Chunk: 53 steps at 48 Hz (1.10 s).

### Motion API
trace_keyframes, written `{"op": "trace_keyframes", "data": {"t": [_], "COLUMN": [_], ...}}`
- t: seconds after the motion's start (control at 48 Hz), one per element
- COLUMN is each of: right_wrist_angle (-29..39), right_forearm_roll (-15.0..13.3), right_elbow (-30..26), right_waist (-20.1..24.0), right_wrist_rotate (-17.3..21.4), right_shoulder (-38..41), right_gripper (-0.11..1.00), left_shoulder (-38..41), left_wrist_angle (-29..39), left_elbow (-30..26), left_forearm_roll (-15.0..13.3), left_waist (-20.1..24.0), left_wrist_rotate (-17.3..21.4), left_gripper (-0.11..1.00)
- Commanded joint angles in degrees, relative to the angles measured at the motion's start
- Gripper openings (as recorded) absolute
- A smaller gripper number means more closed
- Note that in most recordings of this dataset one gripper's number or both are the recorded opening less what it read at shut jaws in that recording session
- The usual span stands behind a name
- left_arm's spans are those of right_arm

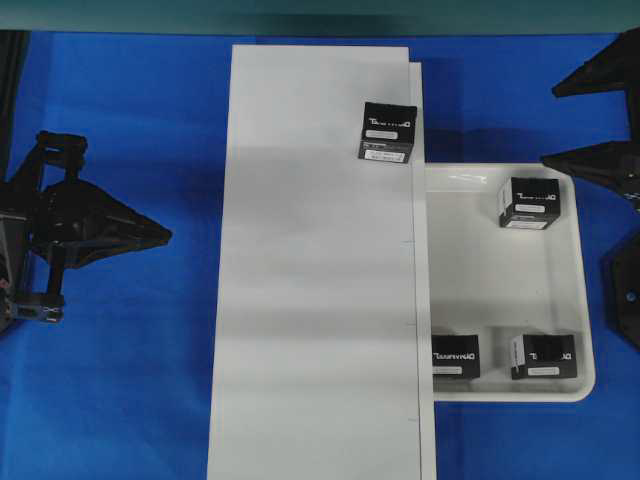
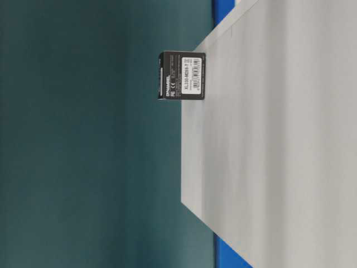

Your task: Place the box from the white plastic tray onto the white base.

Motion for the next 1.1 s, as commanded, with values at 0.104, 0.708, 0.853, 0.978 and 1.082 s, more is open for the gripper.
{"op": "trace_keyframes", "data": {"t": [0.104,0.708,0.853,0.978,1.082], "right_wrist_angle": [-0.53,-1.58,-1.58,-1.58,-1.58], "right_forearm_roll": [0.26,0.26,0.26,0.26,0.18], "right_elbow": [0.18,0.88,0.88,0.88,0.88], "right_waist": [0.09,1.05,1.23,1.23,1.32], "right_wrist_rotate": [0.18,0.18,0.18,0.18,0.18], "right_shoulder": [0.18,-0.62,-0.7,-0.62,-0.7], "right_gripper": [0.97,0.97,0.97,0.97,0.97], "left_shoulder": [-0.18,-0.44,-1.14,-2.46,-3.69], "left_wrist_angle": [-0.53,-0.53,-0.53,-1.67,-2.29], "left_elbow": [-1.05,-1.14,-1.05,-0.79,-0.7], "left_forearm_roll": [0.18,0.18,0.18,0.18,0.18], "left_waist": [-0.09,-0.18,-0.09,-0.09,-0.09], "left_wrist_rotate": [0.18,0.18,0.18,0.18,0.18], "left_gripper": [-0.07,-0.07,-0.07,-0.07,-0.07]}}
